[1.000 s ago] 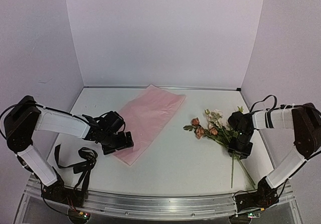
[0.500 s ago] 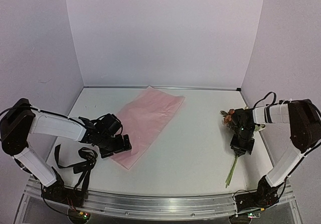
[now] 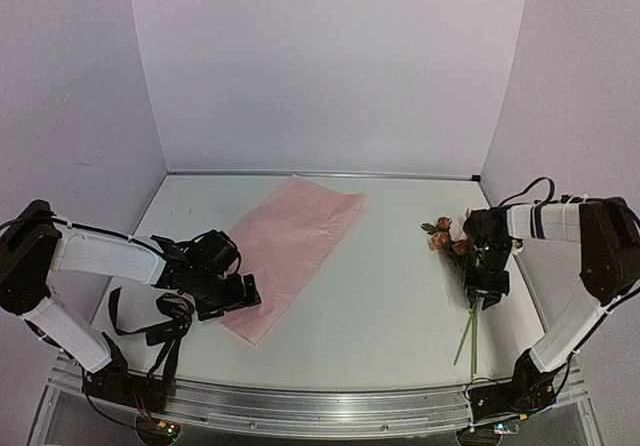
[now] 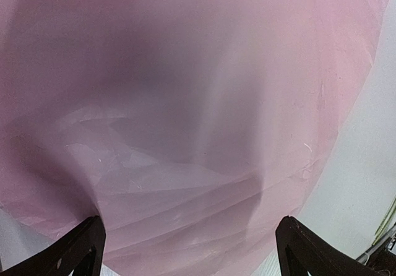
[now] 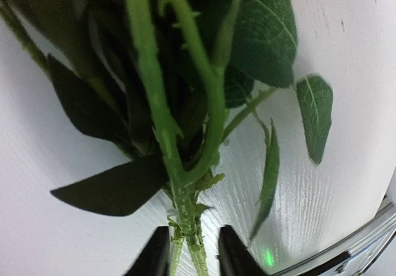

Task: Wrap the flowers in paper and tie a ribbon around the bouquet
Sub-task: Move the fake flower to the center of the board, then pick up the corner of the folded wrapping paper at the center of the board.

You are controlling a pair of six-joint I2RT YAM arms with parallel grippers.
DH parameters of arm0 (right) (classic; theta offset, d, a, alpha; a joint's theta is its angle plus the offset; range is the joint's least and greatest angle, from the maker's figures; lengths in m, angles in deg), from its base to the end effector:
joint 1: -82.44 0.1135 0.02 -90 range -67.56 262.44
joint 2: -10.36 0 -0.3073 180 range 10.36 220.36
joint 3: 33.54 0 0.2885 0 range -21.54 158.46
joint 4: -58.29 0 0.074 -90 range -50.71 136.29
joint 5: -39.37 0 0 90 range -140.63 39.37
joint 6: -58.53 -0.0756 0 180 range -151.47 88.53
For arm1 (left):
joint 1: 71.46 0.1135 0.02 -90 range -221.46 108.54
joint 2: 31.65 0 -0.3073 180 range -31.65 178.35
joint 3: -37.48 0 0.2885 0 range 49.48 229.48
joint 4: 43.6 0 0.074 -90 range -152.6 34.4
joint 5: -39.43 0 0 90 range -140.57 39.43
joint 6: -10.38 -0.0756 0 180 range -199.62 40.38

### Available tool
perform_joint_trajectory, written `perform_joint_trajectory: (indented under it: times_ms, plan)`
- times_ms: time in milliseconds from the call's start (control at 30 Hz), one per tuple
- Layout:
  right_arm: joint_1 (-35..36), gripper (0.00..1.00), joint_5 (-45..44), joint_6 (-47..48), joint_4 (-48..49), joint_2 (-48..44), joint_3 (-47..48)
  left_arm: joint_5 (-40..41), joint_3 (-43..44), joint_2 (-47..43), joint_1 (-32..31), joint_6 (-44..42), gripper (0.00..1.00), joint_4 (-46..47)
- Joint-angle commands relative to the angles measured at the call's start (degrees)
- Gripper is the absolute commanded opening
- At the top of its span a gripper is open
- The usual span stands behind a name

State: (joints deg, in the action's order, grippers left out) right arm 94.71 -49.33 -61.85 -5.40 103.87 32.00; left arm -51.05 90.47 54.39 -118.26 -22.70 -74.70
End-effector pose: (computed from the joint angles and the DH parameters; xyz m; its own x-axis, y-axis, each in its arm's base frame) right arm 0.2823 0.0632 0.1354 -0.9498 0.3109 0.0365 0.3112 0.9503 0.0049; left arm 0.2089 -0.2234 0.1281 -0.9491 -0.2133 -0.2317 -0.1170 0.9219 -0.3695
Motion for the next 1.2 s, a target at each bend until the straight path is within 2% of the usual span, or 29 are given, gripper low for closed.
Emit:
perform_joint_trajectory:
  times_ms: [0,167,333,400,567,800,967,1167]
  plan:
    - [-0.10,0.43,-0.11,1.79,-3.18,-4.24,0.43,-2.32,-0.45,-1.23,-0.66,-1.02,1.00,-4.47]
    - [0.45,0.60,2.04,0.73,-3.98,-8.24,0.88,0.86,3.02,-5.56,-0.66,0.22,1.00,-8.43]
    - [3.95,0.74,1.85,-0.42,-4.70,-11.95,2.21,9.15,6.06,-10.88,-0.06,5.70,1.00,-15.50]
    - [6.28,0.76,2.30,-0.89,-4.71,-11.86,3.24,9.62,5.19,-12.26,1.97,7.62,1.00,-16.27]
    - [11.28,0.78,2.39,-1.81,-4.45,-9.98,6.08,4.17,0.09,-12.53,8.93,6.08,1.00,-9.78]
    - [13.52,0.79,3.40,-2.31,-3.14,-8.05,6.83,2.06,-5.11,-11.08,13.91,7.80,1.00,-8.78]
    - [14.06,0.80,3.53,-3.00,-1.78,-9.34,5.34,2.16,-8.20,-12.64,22.30,6.51,1.00,-11.58]
    - [14.11,0.80,3.45,-2.86,-1.45,-10.57,4.03,2.93,-10.39,-14.73,36.17,1.36,1.00,-12.97]
